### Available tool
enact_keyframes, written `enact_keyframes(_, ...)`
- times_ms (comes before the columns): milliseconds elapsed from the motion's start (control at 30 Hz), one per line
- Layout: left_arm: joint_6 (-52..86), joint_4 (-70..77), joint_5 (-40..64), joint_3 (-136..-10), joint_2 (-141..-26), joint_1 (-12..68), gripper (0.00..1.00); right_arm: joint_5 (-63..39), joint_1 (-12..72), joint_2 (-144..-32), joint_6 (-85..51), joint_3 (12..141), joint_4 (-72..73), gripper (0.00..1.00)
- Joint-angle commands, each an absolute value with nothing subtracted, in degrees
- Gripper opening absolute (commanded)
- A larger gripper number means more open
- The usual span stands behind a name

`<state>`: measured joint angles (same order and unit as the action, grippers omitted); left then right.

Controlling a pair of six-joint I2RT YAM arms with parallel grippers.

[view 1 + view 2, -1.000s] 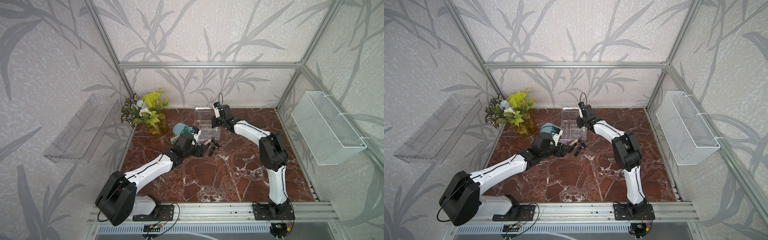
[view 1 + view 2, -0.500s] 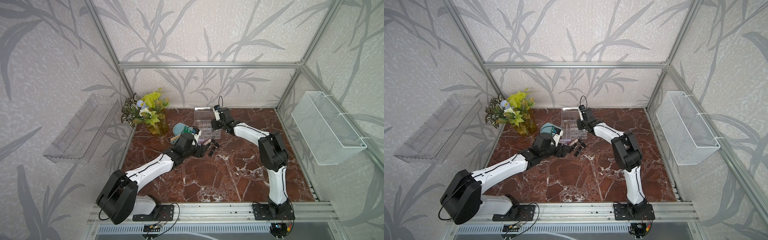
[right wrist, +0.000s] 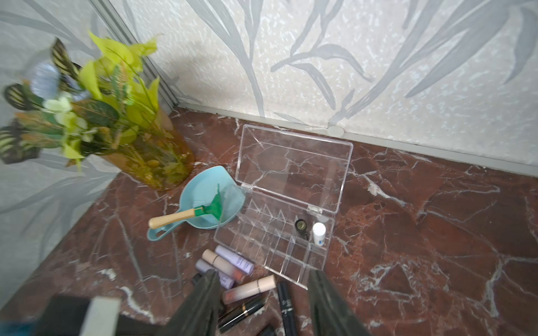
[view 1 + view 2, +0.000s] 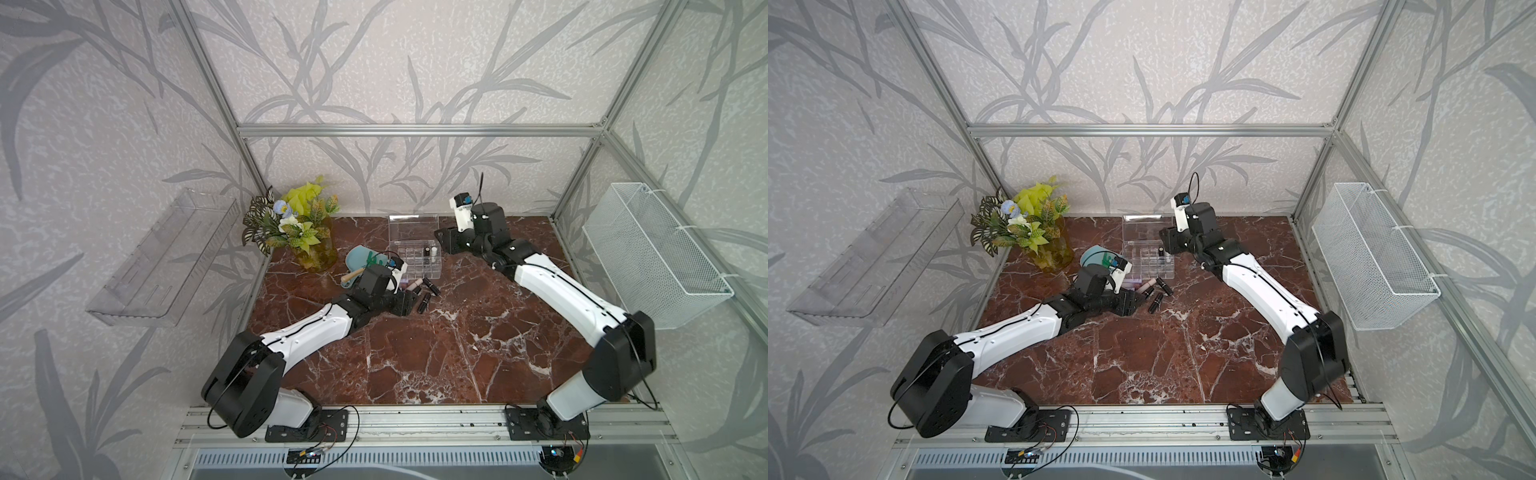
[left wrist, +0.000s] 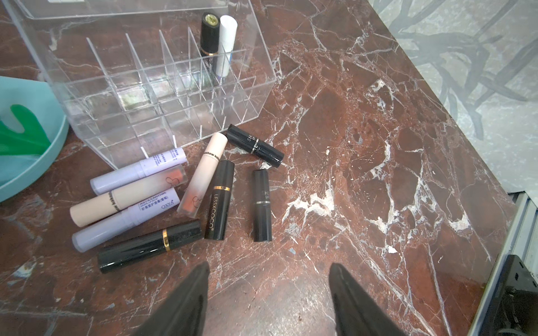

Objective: Arrange the lipsticks in the organizer
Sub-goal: Pick up the lipstick at the center of the board.

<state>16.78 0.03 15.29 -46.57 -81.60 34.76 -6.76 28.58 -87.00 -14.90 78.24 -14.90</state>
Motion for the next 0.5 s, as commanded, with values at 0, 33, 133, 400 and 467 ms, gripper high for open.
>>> enact_keyframes(0,17.0,-1.2,16.7,-48.6,-83.1,35.1,0.63,-10.8,29.0,-82.0,-19.6,71.8,-22.5,0.52)
enact_keyframes(33,17.1,-1.3,16.4,-48.7,-83.5,35.4,0.63,-11.2,29.1,-80.1,-20.1,70.2,-23.3,0.52)
enact_keyframes(133,16.7,-2.0,15.5,-49.5,-85.4,36.2,0.63,-11.5,29.5,-74.4,-21.7,65.0,-26.1,0.52)
enact_keyframes(400,16.7,-3.8,12.8,-52.5,-89.9,40.1,0.63,-13.8,29.9,-65.5,-24.7,54.5,-29.9,0.51)
enact_keyframes(467,16.7,-4.5,11.7,-53.2,-90.9,40.9,0.63,-14.5,29.9,-64.5,-25.4,52.2,-29.6,0.51)
